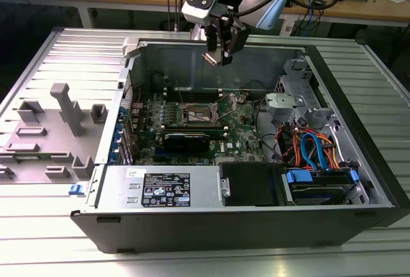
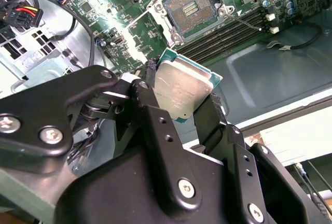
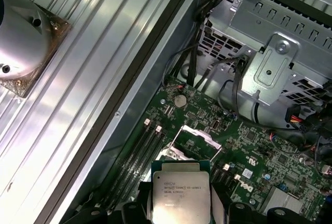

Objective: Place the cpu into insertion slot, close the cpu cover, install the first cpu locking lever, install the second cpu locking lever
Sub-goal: 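Place the cpu into insertion slot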

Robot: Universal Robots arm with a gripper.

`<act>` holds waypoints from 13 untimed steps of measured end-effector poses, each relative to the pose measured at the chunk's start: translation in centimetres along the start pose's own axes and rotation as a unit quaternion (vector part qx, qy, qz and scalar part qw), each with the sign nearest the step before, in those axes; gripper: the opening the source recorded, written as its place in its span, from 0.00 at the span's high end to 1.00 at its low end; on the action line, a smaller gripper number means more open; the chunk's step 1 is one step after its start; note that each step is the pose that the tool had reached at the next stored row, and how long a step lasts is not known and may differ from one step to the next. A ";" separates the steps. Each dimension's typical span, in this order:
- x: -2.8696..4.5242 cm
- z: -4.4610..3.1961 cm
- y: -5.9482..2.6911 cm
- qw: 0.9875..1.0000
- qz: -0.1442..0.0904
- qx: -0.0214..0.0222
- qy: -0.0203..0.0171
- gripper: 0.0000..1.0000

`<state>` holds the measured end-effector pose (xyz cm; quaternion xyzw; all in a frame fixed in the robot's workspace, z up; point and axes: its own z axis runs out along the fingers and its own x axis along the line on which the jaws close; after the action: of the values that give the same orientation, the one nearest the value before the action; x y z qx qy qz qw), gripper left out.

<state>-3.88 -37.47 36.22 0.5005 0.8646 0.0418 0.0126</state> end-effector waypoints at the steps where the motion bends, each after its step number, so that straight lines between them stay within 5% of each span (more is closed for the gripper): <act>1: 0.00 0.00 0.00 1.000 0.002 0.000 0.000 0.46; 13: -0.07 0.14 -0.05 0.999 0.045 -0.001 -0.004 0.46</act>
<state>-3.87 -37.54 36.07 0.5394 0.8409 0.0411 0.0146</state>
